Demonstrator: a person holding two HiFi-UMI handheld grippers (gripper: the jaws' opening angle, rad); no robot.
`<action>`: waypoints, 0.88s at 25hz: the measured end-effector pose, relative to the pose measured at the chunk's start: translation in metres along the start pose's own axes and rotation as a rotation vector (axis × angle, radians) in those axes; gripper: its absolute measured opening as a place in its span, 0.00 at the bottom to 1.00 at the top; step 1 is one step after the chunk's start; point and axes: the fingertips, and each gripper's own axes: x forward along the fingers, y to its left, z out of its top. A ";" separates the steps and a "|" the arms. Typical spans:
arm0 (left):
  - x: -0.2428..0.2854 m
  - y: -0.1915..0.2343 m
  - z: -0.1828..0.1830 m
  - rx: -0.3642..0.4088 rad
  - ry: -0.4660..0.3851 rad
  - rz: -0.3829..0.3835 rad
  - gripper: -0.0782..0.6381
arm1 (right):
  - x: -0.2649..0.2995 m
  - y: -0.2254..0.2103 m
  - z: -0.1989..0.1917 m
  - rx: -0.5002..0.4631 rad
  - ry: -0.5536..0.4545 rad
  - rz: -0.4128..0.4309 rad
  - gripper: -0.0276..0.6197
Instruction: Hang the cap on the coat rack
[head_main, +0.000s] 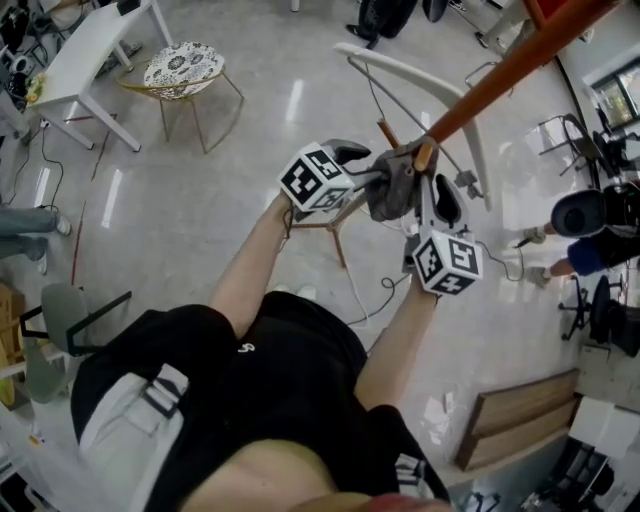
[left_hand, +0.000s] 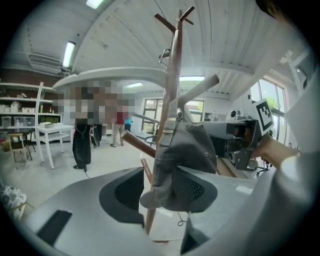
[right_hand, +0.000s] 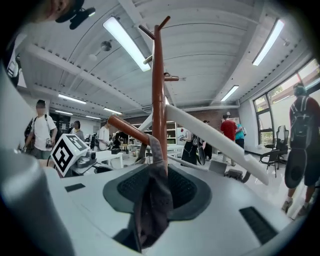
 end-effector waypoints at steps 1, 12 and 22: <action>-0.009 0.004 0.005 0.007 -0.007 0.013 0.34 | -0.005 -0.001 0.005 -0.001 -0.010 -0.001 0.21; -0.087 0.001 0.125 -0.020 -0.442 0.258 0.11 | -0.030 -0.014 0.073 -0.008 -0.236 -0.096 0.05; -0.077 -0.024 0.123 0.008 -0.457 0.277 0.11 | -0.041 -0.008 0.050 0.016 -0.193 -0.118 0.05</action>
